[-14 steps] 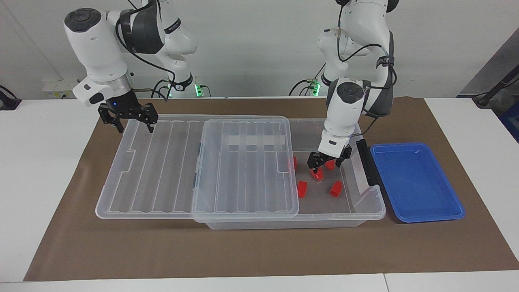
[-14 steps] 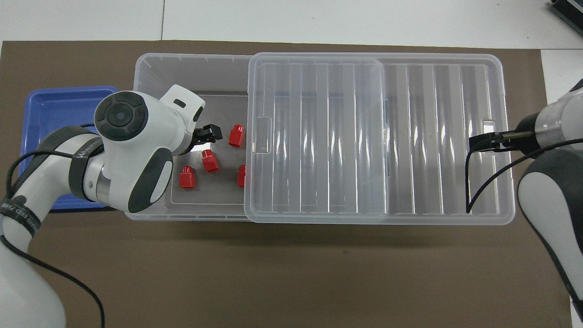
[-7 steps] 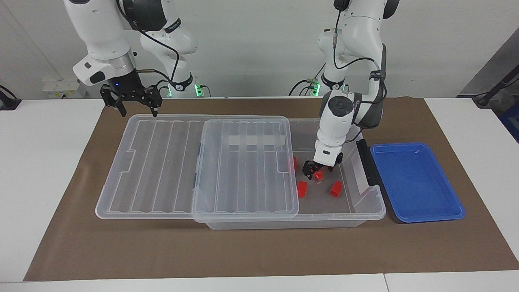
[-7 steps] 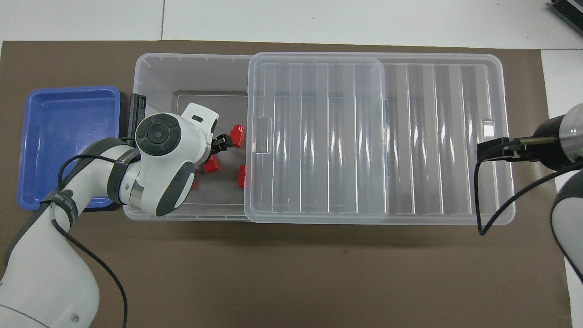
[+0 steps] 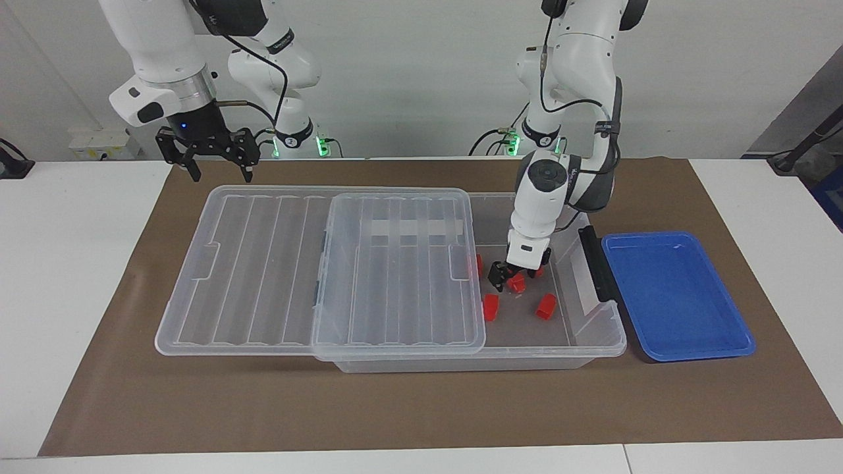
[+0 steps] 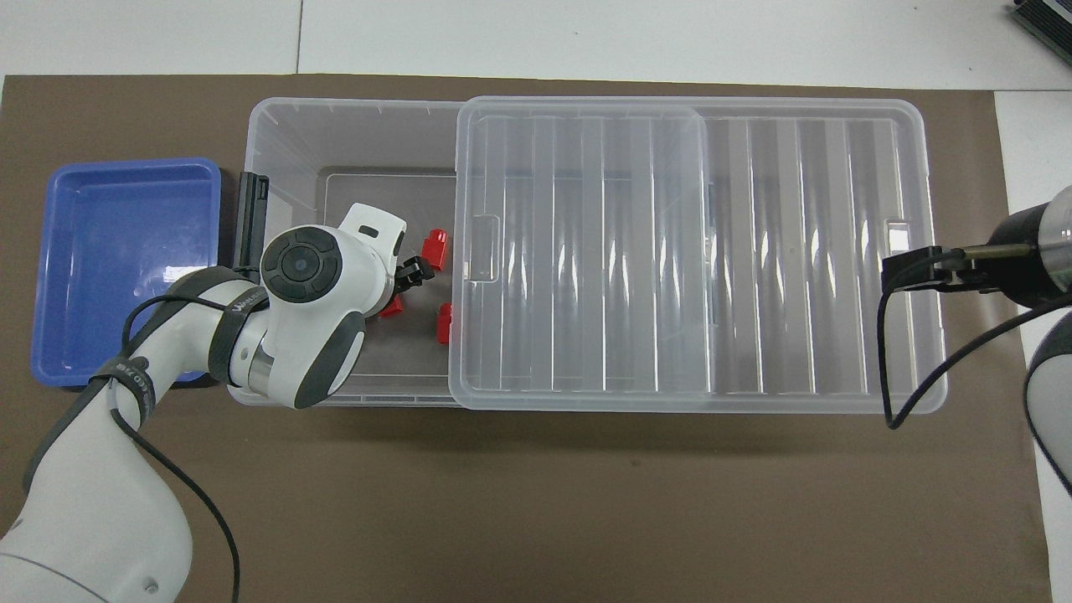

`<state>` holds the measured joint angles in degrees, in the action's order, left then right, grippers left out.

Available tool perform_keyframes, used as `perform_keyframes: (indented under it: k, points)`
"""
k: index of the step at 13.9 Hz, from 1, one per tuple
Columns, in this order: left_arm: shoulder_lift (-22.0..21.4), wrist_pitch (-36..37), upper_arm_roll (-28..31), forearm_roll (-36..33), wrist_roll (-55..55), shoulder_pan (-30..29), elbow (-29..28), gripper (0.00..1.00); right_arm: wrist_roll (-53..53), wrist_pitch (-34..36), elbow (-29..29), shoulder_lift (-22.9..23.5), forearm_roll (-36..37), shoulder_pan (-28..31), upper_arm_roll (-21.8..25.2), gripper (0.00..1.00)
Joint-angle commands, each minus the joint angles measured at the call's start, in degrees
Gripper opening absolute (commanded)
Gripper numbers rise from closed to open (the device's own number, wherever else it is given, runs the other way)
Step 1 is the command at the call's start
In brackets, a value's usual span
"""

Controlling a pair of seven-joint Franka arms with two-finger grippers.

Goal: Place red block in blue tray from box
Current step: 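Lower the left gripper and grasp the red block, then lift the red block and carry it over the blue tray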

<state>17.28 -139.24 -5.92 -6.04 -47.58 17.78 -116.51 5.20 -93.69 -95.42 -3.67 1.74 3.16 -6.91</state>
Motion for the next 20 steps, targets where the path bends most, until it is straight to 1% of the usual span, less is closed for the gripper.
perform_keyframes:
  k: [1, 2, 3, 5, 6, 8, 9, 10, 11, 13, 16, 18, 20]
  points:
    - [-1.11, -2.17, 0.91, -1.25, -1.55, 1.38, -2.32, 0.94, 1.30, 0.61, 0.76, 0.68, -0.77, 0.27, -0.21, 0.97]
    - [-1.11, -2.17, 0.91, -1.25, -1.55, 1.38, -2.23, 0.87, 1.30, 0.61, 0.76, 0.68, -0.77, 0.27, -0.21, 0.97]
    - [-1.11, -2.08, 0.91, -1.25, -1.46, 1.38, -2.23, 0.73, 1.30, 0.61, 0.76, 0.59, -0.77, 0.27, -0.12, 0.97]
    - [-1.11, -2.00, 0.91, -1.25, -1.38, 1.38, -2.23, 0.54, 1.30, 0.61, 0.76, 0.59, -0.77, 0.36, -0.12, 0.97]
    - [-1.19, -1.65, 0.91, -1.25, -1.20, 1.29, -2.23, 0.41, 1.30, 0.61, 0.67, 0.59, -0.77, 0.36, -0.12, 0.97]
    - [-1.19, -1.38, 0.91, -1.25, -0.85, 1.20, -2.14, 0.21, 1.30, 0.61, 0.15, 0.33, -0.77, 0.53, -0.12, 0.97]
    - [-1.19, -1.29, 0.91, -1.25, -0.67, 1.20, -1.97, 0.16, 1.30, 0.61, 0.14, 0.33, -0.77, 0.62, -0.12, 0.97]
    - [-1.11, 0.10, 0.99, -1.25, -0.59, 1.12, -1.18, 0.14, 1.30, 0.61, 0.06, 0.33, -0.77, 0.62, -0.12, 0.98]
    - [-1.19, 2.98, 0.99, -1.25, -0.50, 1.12, 0.65, 0.14, 1.21, 0.53, 0.06, 0.33, -0.77, 0.71, -0.12, 0.98]
    - [-1.81, 12.28, 0.91, -1.25, -0.06, 0.77, 6.79, 0.14, 1.21, 0.53, -0.03, 0.24, -0.77, 0.89, -0.12, 0.98]
    - [-3.91, 27.40, 1.08, -0.46, 2.04, -0.02, 16.20, 0.14, 1.21, 0.44, -0.38, 0.15, -0.77, 0.89, -0.03, 0.97]
    - [-4.44, 36.20, 1.08, 2.60, 3.36, -1.25, 22.79, 0.14, 1.12, 0.35, -0.38, 0.15, -0.77, 0.97, -0.03, 0.97]
    - [-4.97, 43.67, 1.08, 4.89, 7.74, -3.70, 27.80, 0.14, 0.86, -0.61, -0.47, 0.50, -0.77, 1.06, -0.03, 0.97]
